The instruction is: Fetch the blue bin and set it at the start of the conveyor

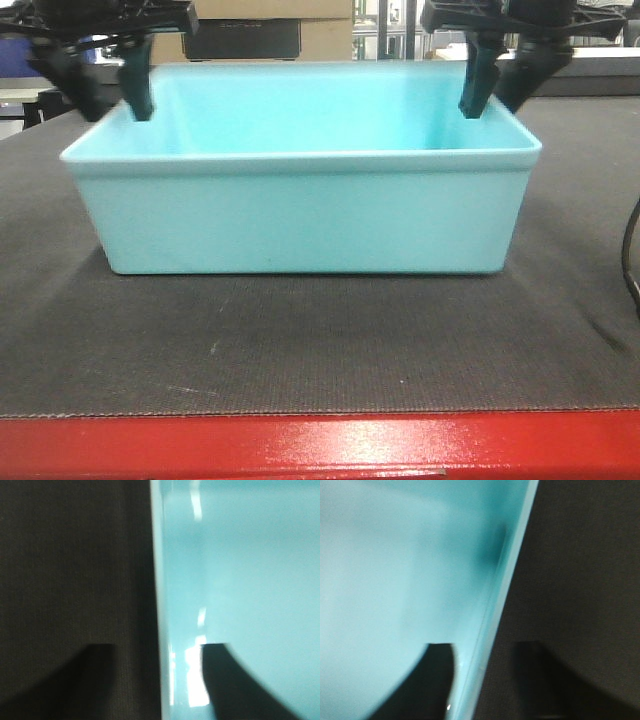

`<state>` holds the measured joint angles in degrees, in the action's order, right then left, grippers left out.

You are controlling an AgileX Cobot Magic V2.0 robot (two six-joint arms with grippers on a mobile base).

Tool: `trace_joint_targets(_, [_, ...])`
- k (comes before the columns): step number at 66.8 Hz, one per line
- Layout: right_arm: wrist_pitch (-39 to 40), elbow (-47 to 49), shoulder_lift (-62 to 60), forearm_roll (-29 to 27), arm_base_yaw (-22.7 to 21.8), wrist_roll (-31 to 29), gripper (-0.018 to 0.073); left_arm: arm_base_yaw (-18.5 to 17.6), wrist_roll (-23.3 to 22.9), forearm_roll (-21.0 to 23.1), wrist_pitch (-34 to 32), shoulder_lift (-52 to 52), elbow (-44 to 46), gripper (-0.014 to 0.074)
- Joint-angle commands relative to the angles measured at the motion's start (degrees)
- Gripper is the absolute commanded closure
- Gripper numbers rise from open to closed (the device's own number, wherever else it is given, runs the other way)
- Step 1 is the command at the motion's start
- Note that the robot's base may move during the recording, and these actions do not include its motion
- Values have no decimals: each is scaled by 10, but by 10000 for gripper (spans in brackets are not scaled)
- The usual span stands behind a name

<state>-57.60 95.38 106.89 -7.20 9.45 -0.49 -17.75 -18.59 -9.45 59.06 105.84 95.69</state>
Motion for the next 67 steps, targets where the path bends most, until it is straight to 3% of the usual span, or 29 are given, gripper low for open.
trace_joint_targets(1, [5, 6, -6, 12, -4, -7, 84, 2, 4, -3, -6, -6, 4, -2])
trace_joint_targets(2, [5, 6, -7, 12, -4, -7, 49, 2, 4, -3, -5, -6, 4, -37])
trace_joint_targets(5, [2, 6, -8, 12, -4, -7, -18, 2, 6, -3, -1, -9, 4, 2])
trace_joint_targets(18, [-12, 6, -44, 12, -8, -7, 69, 2, 37, -4, 10, -57, 4, 69])
trace_joint_targets(25, [-12, 6, -84, 12, -21, -6, 220, 12, 50, -13, 20, -101, 4, 75])
trace_joint_targets(31, [-16, 2, -122, 12, -40, -6, 410, 29, 65, -13, 28, -136, 4, 132])
trace_joint_targets(36, [-9, -17, -162, 12, -63, -6, 557, 46, 71, -12, 26, -165, -3, 255])
trace_joint_targets(43, [18, -69, -220, 12, -96, -6, 726, 72, 76, -12, 17, -208, -34, 514])
trace_joint_targets(46, [29, -96, -244, 12, -107, -6, 719, 82, 76, -11, 2, -228, -64, 658])
trace_joint_targets(48, [37, -121, -263, 12, -114, -6, 720, 87, 76, -11, -11, -242, -77, 707])
trace_joint_targets(67, [177, -353, -392, 16, -125, -6, 720, 101, 75, 1, -156, -336, -317, 707])
